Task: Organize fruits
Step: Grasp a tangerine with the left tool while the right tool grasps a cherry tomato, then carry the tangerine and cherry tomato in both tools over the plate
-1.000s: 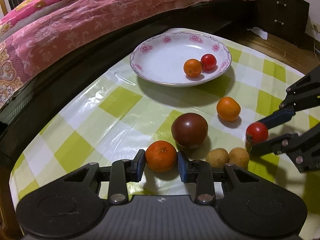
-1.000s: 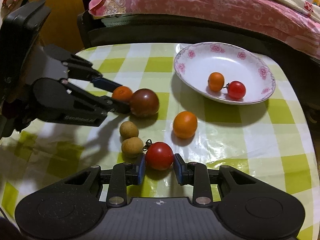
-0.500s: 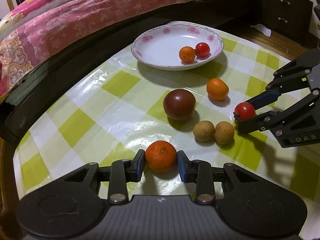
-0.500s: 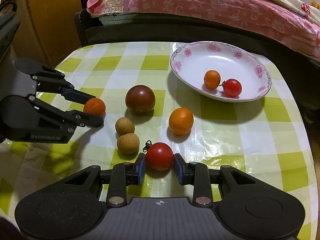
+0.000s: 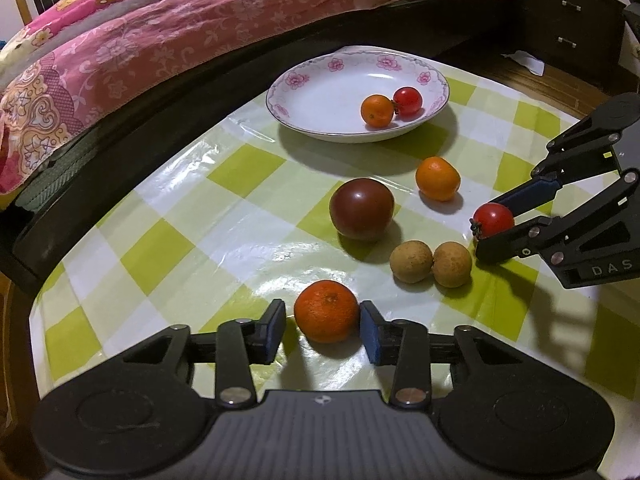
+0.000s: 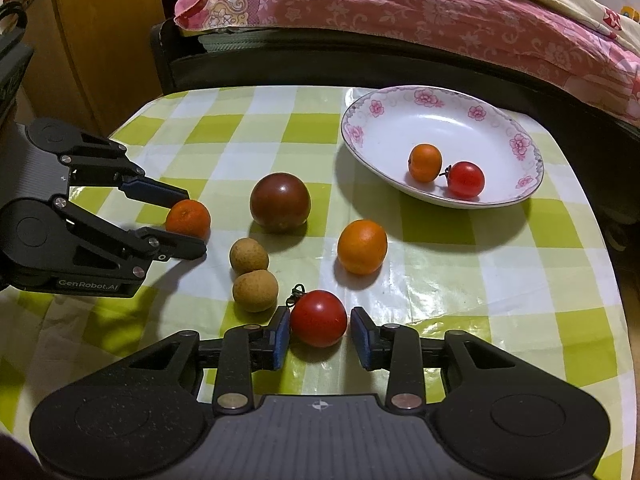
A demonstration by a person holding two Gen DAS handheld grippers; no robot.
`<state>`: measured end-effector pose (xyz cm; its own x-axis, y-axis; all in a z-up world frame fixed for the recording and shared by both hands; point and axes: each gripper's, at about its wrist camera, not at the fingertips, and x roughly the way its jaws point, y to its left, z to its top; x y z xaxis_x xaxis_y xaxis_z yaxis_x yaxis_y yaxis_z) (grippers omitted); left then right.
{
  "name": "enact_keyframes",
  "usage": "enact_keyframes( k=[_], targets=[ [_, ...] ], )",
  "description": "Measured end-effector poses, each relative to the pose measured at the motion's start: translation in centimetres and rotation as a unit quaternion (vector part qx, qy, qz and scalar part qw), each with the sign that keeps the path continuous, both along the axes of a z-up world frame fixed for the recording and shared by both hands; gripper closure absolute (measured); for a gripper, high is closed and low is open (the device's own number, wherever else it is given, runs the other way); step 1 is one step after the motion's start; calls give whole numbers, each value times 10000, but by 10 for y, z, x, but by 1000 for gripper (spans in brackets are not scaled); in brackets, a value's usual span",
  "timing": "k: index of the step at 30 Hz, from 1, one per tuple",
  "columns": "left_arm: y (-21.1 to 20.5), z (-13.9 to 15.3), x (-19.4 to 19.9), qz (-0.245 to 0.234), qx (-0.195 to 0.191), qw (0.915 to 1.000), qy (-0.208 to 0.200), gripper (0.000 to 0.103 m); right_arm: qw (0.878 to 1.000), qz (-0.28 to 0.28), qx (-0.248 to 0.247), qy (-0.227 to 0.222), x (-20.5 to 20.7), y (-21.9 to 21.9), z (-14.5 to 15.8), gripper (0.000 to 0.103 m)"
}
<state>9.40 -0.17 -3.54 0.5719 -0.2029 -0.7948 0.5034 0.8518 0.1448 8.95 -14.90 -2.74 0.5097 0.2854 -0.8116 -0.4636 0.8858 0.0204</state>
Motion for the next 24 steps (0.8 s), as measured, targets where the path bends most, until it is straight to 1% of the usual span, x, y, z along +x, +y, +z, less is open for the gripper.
enact_keyframes(
  k=[4,9,12,24],
  targets=[
    [-4,1,0,14,77,10000,22,62,10000,-63,19,18,1,-1,1,77],
    [-3,3,1,87,9,9999,99,62,9998,-158,84,-30,1,-4,5,77],
    [-5,9,1,73,-65,9999,59,62,9997,-187,152,-17,2,-5,7,77],
    [-27,32,11,-36,-255,9994,-214,62,9991,-204,299,-235,6,2,22,77]
  ],
)
